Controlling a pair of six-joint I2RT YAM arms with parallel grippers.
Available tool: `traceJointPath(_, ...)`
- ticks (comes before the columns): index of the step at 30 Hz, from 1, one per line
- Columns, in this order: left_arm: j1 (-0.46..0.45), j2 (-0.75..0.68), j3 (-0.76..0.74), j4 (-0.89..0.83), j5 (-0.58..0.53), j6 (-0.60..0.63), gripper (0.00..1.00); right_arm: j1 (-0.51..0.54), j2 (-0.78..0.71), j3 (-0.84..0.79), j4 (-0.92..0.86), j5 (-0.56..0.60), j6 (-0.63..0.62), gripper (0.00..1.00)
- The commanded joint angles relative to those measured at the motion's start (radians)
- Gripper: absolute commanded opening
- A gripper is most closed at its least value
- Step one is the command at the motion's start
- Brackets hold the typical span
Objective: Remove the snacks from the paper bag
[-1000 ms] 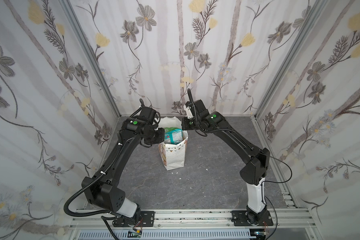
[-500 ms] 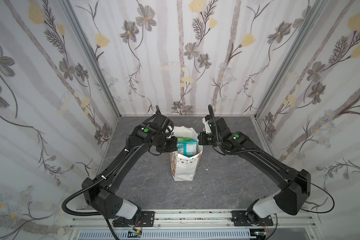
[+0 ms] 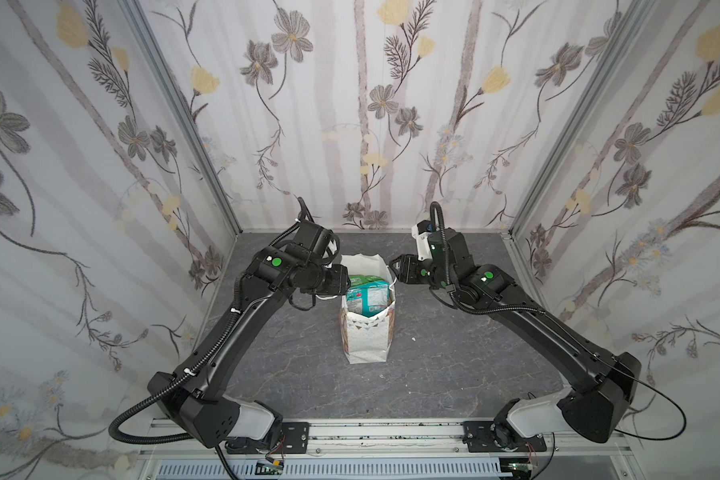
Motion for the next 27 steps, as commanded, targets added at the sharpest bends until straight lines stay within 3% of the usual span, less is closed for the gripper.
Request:
traceJointPath(1, -0.001, -0.003, 0.077, -0.016, -0.063, 0.070, 0.58, -0.001, -0.055, 0.009, 0.063, 0.054, -0.035, 0.59)
traceJointPath(9, -0.055, 0.142, 0.343, -0.020, 0.019, 0.229, 0.53, -0.008, -0.162, -0.022, 0.125, -0.031, -0.136, 0.72)
traceJointPath(13, -0.105, 0.286, 0.488, -0.134, -0.047, 0.371, 0.51, -0.027, -0.197, -0.054, 0.121, -0.088, -0.148, 0.80)
traceJointPath(17, -0.130, 0.443, 0.617, -0.274, -0.106, 0.411, 0.50, -0.061, -0.239, -0.100, 0.122, -0.157, -0.146, 0.86)
traceJointPath(21, -0.140, 0.505, 0.603, -0.292, -0.102, 0.389, 0.51, -0.088, -0.274, -0.144, 0.120, -0.194, -0.148, 0.90)
traceJointPath(27, -0.140, 0.476, 0.413, -0.189, -0.046, 0.348, 0.53, -0.108, -0.297, -0.177, 0.110, -0.196, -0.150, 0.93)
